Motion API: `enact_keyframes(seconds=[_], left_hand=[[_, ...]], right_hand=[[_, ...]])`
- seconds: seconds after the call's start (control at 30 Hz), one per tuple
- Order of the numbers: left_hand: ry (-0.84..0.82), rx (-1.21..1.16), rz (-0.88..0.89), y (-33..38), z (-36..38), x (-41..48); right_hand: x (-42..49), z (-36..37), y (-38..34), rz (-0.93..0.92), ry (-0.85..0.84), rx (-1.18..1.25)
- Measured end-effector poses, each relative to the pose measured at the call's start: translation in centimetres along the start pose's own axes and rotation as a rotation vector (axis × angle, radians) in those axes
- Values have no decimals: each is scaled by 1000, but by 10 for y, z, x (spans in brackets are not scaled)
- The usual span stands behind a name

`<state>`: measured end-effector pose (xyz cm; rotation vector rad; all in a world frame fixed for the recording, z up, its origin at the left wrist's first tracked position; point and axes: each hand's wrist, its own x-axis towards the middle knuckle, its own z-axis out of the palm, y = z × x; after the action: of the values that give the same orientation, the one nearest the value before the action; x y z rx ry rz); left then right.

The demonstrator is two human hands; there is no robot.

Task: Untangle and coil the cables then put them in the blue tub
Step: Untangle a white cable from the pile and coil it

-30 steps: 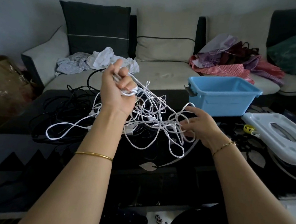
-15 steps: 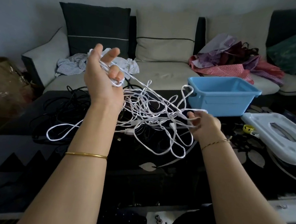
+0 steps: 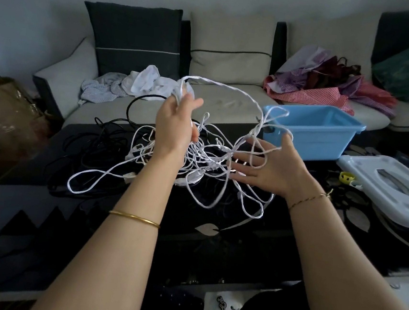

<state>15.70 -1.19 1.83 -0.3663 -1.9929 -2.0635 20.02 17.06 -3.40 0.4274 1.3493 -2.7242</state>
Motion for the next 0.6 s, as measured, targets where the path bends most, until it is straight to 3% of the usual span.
enact_keyframes(seconds=[0.13, 0.33, 0.4, 0.53, 0.6], left_hand=[[-27, 47, -68, -7, 4, -3], [-72, 53, -159, -16, 5, -5], [-81, 55, -158, -19, 4, -5], [-89, 67, -138, -22, 5, -5], [-113, 103, -133, -23, 6, -5]], right_hand=[[3, 8, -1, -148, -96, 222], [-12, 36, -22, -457, -175, 22], [-19, 41, -28, -525, -244, 74], [-23, 39, -32, -617, -180, 172], [-25, 38, -31, -631, -231, 235]])
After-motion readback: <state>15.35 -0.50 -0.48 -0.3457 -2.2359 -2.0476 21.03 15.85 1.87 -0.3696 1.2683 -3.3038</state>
